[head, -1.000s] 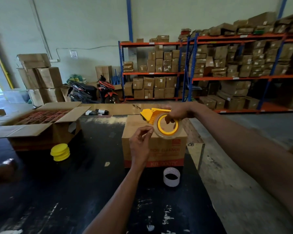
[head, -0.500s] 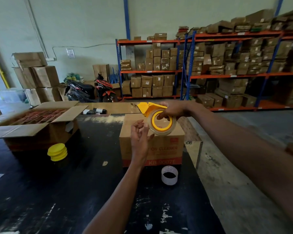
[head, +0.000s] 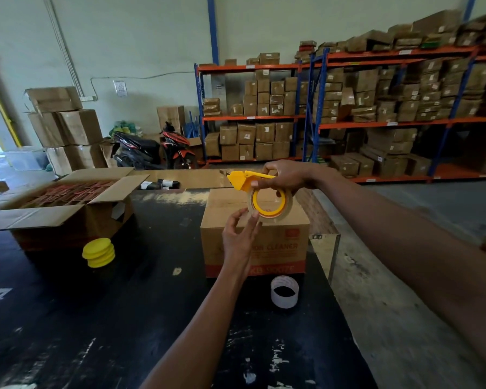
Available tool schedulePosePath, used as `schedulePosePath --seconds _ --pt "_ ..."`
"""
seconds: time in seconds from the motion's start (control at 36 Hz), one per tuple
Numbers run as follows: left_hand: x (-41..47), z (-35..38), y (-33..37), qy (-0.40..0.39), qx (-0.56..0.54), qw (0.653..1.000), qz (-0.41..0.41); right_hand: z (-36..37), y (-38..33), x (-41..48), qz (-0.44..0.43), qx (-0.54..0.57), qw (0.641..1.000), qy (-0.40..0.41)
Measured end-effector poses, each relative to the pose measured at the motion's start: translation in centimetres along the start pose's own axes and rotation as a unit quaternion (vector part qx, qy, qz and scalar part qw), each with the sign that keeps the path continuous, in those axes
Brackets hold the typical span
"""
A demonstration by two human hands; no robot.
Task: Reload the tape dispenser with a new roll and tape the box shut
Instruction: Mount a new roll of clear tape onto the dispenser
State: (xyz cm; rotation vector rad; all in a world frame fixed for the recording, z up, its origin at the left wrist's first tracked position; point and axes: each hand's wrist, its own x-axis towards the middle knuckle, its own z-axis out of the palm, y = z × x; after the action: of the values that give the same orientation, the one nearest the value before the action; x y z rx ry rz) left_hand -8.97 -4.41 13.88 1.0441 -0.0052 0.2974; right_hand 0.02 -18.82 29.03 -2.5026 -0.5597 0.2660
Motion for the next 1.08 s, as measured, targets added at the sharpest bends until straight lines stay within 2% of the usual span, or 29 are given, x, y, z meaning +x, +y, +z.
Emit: schedulePosePath --seconds 0.19,0.36,0.5,0.67,0.78,0.89,1.08 --pt "0.2 0.4 0.1 -0.047 -0.044 0.998 -0.026 0.3 0.1 0.4 -0.009 -0.001 1.000 0.012" --pt "0.8 0.6 0.4 -0.014 0.023 1.000 0.011 0.0 -0.2 0.4 -0.016 -0.025 0.999 0.026" --pt "1.9 0.4 0.8 -0.025 0.143 0.988 0.062 -0.2 -0.4 0.4 -0.024 -0.076 0.996 0.036" --pt "1.9 0.2 1.6 -0.017 0.244 0.960 0.140 0.0 -0.8 0.4 0.018 -0.002 1.000 -0.006" --pt "1.9 0.1 1.8 0.007 0.306 0.938 0.164 0.1 -1.2 0.4 0.026 -0.015 1.000 -0.001" --pt "2.3 -0.5 2.5 0.007 0.388 0.895 0.221 0.0 -0.6 0.6 0.016 -0.032 0.999 -0.004" --pt "2.6 -1.5 2.5 -0.023 0.453 0.836 0.309 -0.8 -0.3 0.3 0.036 -0.040 0.998 -0.015"
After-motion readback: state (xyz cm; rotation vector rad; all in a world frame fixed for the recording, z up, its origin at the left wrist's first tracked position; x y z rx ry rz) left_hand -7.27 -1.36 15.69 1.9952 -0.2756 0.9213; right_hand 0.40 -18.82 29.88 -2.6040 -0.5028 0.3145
